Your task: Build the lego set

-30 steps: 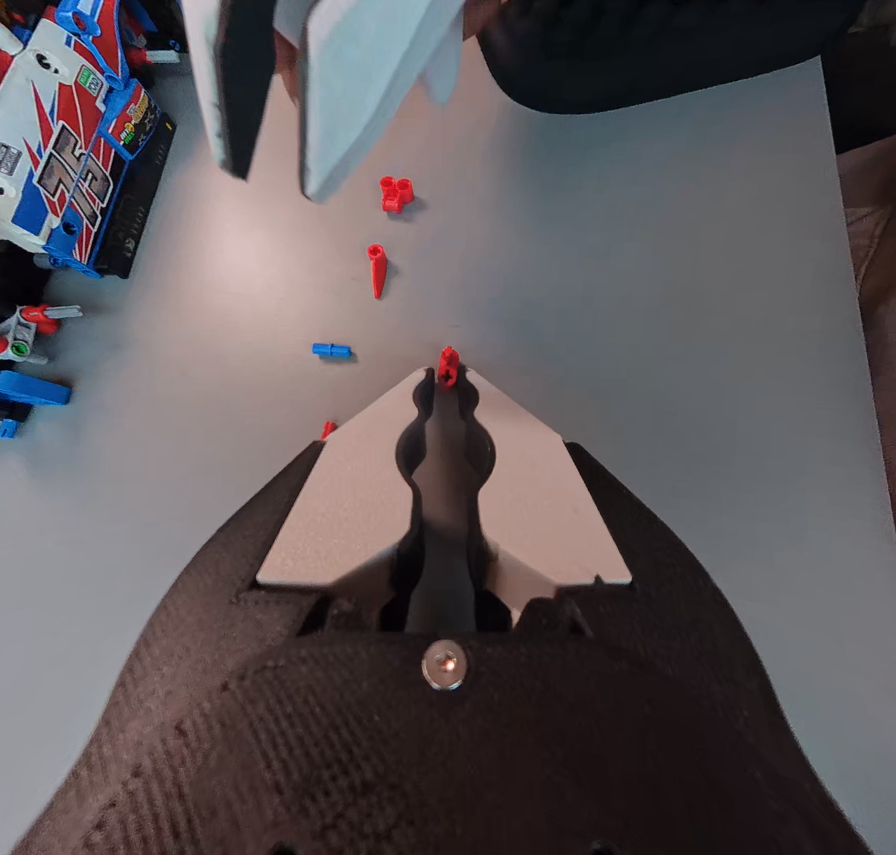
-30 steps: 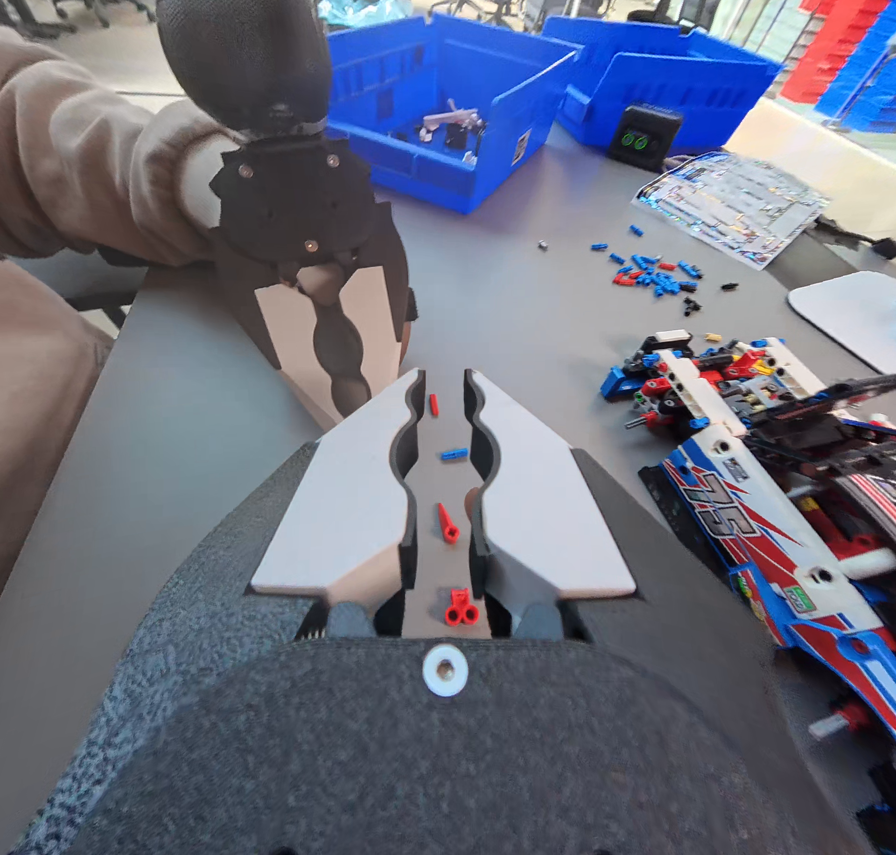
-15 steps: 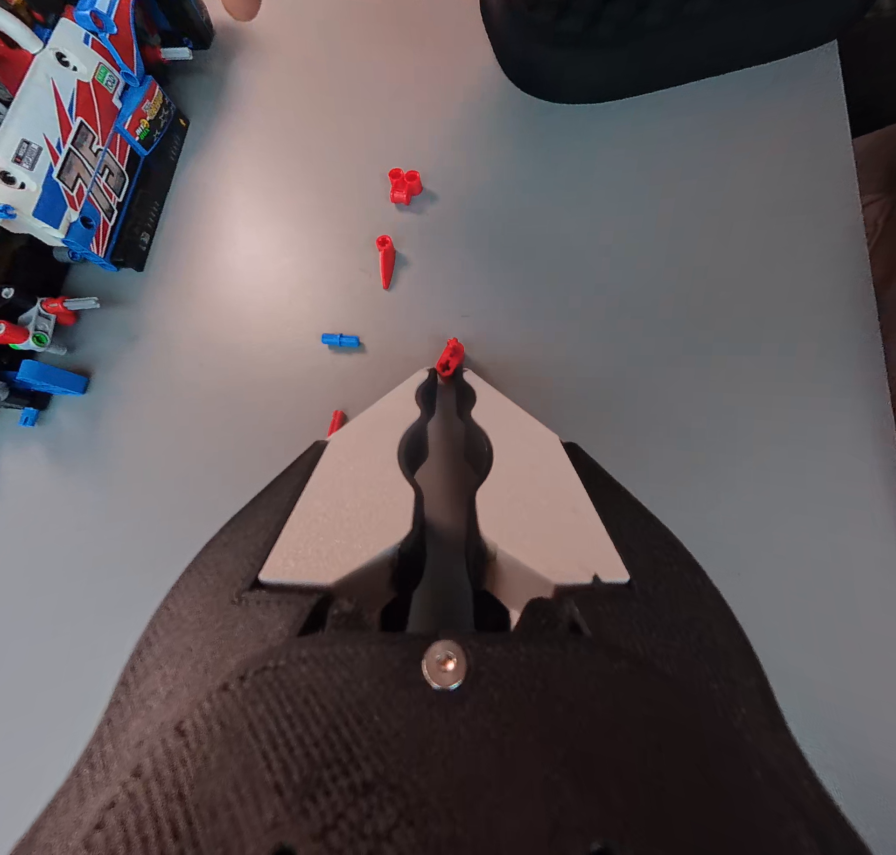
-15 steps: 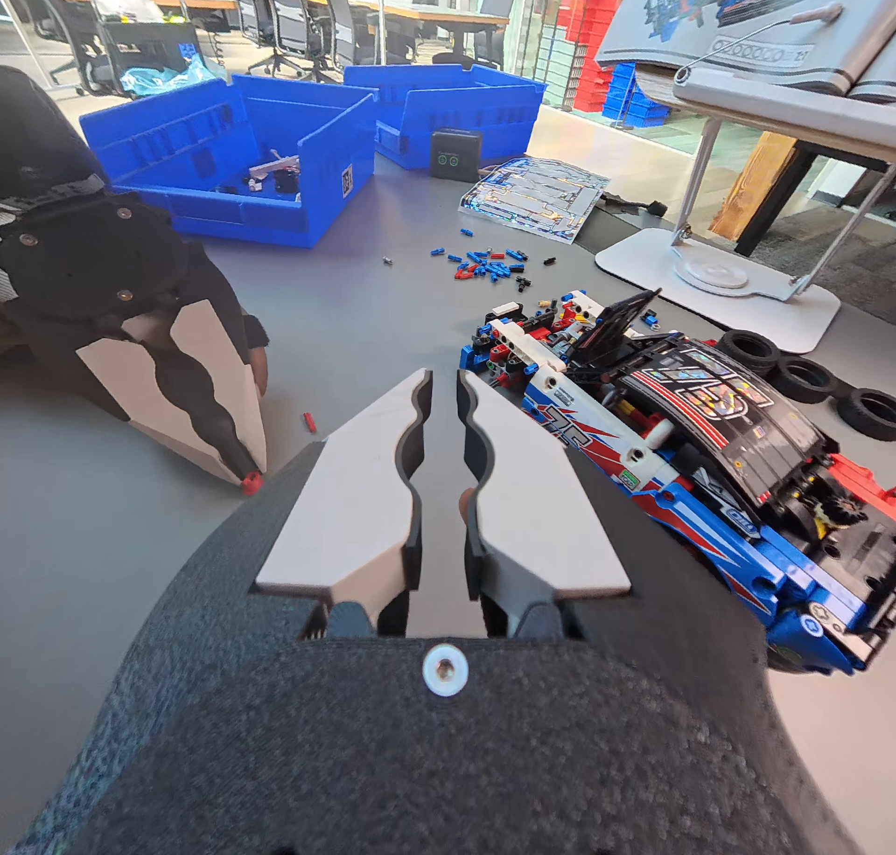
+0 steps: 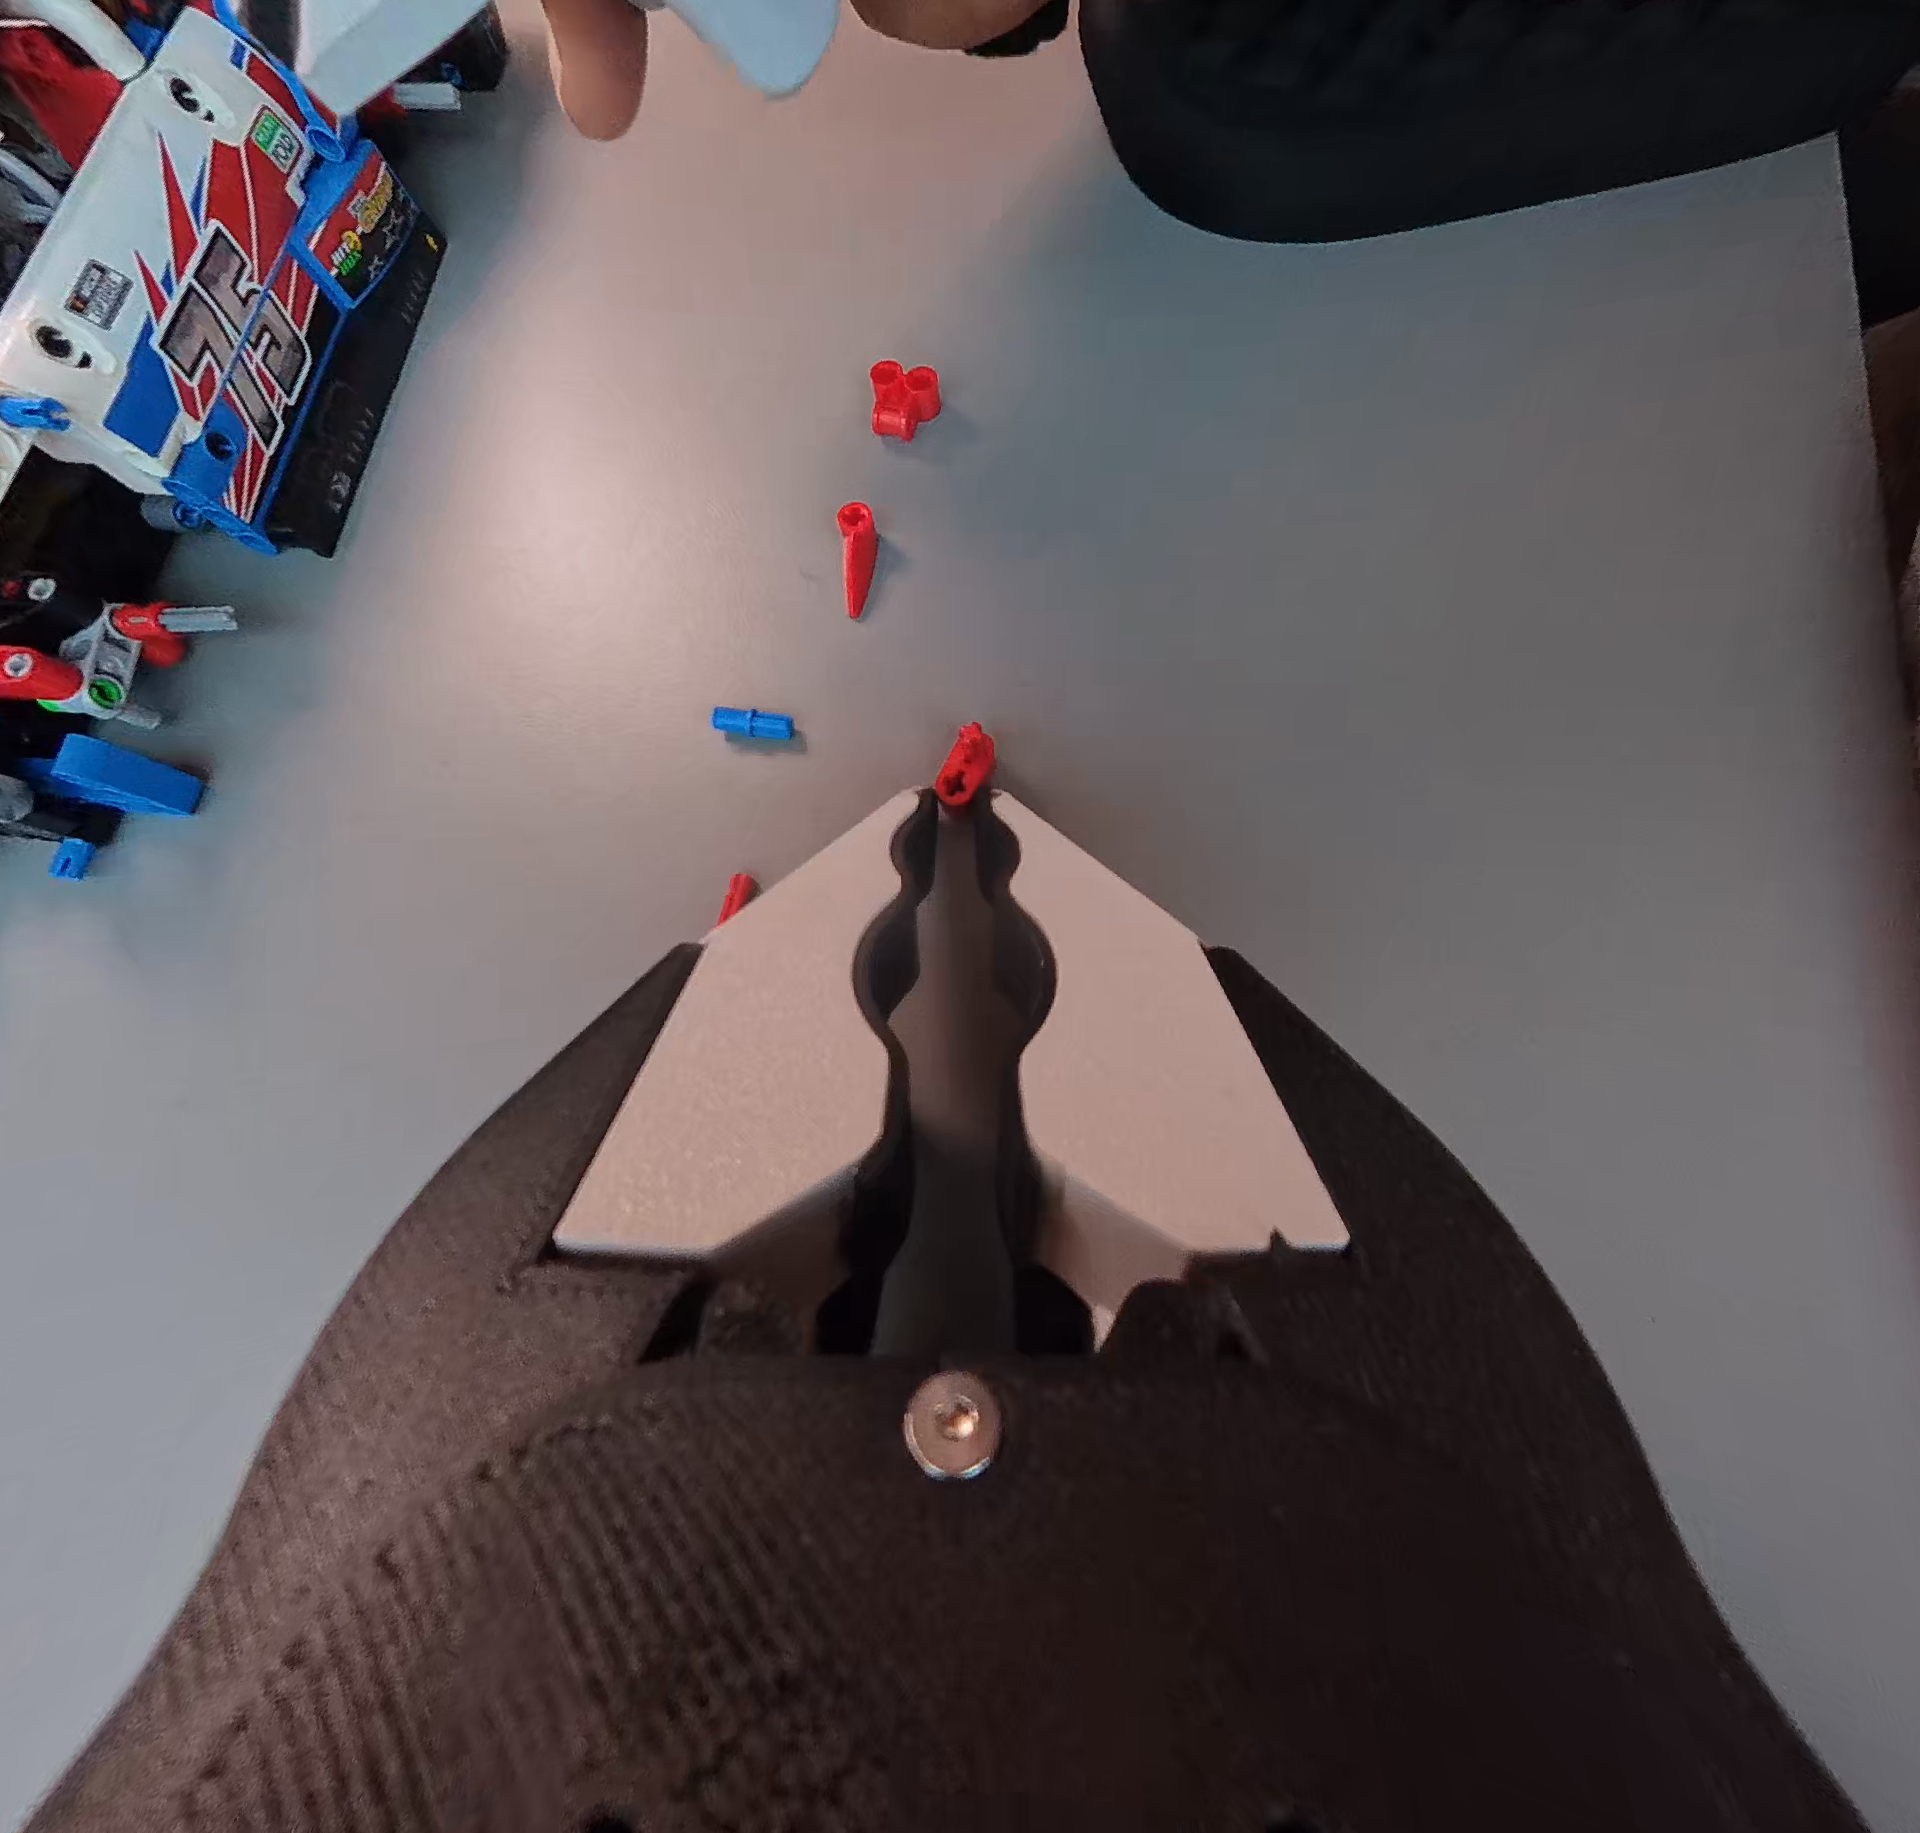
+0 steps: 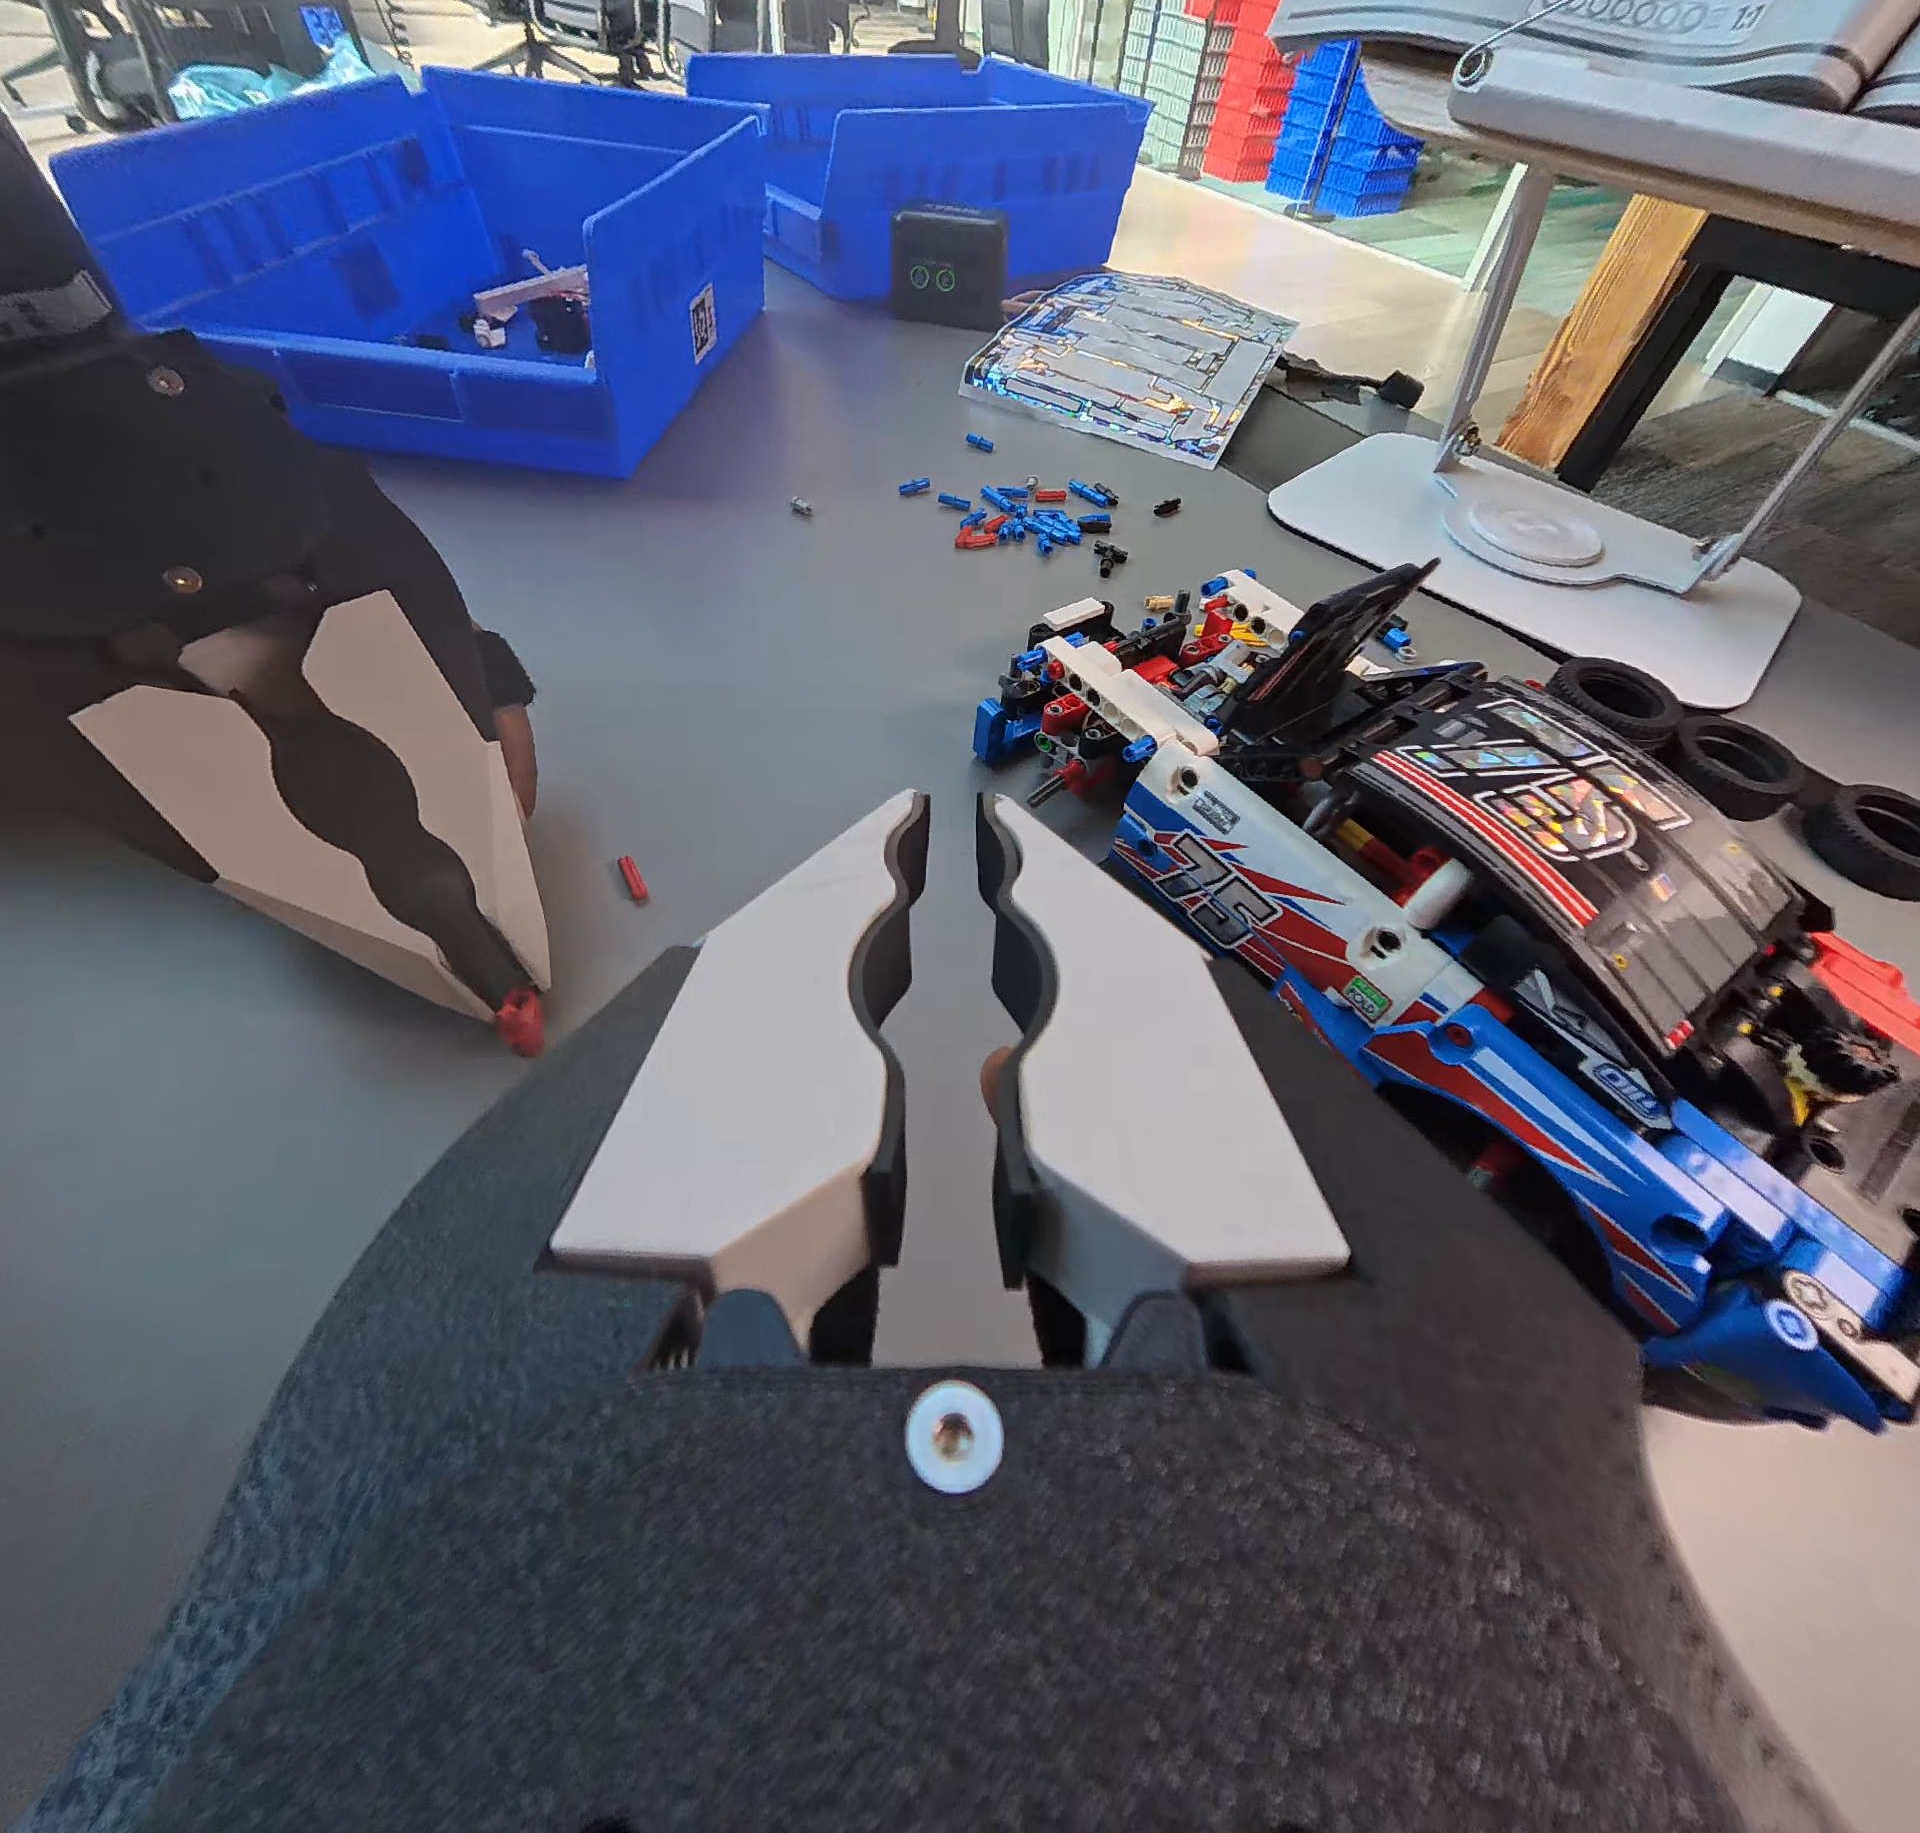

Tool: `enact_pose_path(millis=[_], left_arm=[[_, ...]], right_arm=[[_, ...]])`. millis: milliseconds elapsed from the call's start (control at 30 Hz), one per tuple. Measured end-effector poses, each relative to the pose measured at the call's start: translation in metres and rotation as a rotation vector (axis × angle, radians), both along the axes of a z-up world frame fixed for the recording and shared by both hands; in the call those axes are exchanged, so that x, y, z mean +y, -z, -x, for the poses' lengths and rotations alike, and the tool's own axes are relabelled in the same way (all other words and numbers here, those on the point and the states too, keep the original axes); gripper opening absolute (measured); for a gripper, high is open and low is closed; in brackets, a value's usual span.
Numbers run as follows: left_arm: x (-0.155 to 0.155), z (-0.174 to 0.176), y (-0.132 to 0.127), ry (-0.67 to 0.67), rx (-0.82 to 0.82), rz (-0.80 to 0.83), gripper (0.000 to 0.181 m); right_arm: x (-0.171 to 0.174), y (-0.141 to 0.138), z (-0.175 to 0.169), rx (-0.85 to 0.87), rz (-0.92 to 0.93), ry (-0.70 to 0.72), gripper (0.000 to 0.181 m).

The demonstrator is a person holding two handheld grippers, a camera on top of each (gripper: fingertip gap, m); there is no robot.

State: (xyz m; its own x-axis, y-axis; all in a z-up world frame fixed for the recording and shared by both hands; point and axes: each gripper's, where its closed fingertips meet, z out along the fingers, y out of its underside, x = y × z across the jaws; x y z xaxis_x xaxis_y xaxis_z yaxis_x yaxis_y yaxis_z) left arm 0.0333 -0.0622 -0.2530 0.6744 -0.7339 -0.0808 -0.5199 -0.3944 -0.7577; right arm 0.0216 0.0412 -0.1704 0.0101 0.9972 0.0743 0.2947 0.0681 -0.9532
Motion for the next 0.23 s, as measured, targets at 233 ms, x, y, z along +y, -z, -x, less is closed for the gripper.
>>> enact_pose_path(millis=[233], left_arm=[[-0.0013, 0.0038, -0.0100, -0.005, -0.074, 0.007, 0.011]], right_arm=[[0.0026, -0.0062, -0.0013, 0.022, -0.021, 0.019, 0.007]])
